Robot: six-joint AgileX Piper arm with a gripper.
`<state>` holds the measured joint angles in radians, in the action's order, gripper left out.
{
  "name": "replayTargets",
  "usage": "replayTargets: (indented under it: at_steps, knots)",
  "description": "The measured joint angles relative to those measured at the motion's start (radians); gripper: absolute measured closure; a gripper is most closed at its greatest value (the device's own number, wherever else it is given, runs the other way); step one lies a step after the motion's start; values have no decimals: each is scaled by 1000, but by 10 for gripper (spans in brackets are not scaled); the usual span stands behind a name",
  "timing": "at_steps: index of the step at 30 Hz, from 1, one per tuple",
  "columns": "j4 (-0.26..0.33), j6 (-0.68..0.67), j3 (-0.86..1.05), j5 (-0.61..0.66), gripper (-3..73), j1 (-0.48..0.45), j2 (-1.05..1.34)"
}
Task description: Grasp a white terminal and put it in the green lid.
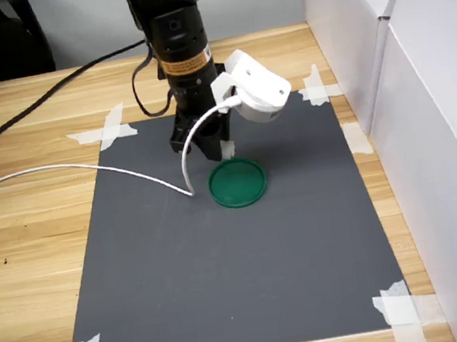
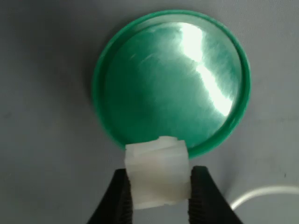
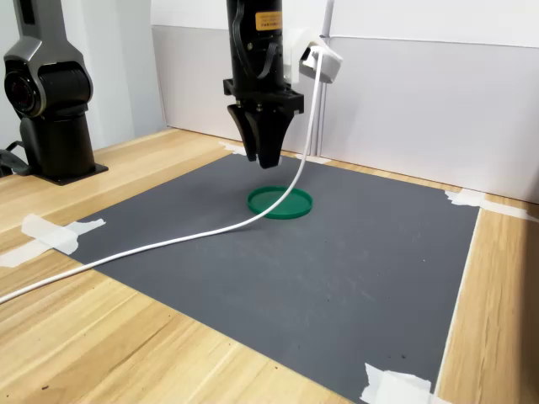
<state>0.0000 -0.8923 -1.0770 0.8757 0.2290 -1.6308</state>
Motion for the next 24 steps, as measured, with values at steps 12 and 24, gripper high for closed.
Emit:
replayTargets:
  at_steps: [12, 24]
  knots:
    - [-16, 0, 8, -45, 422, 1, -72]
    - [11, 0, 8, -106, 1, 1, -70]
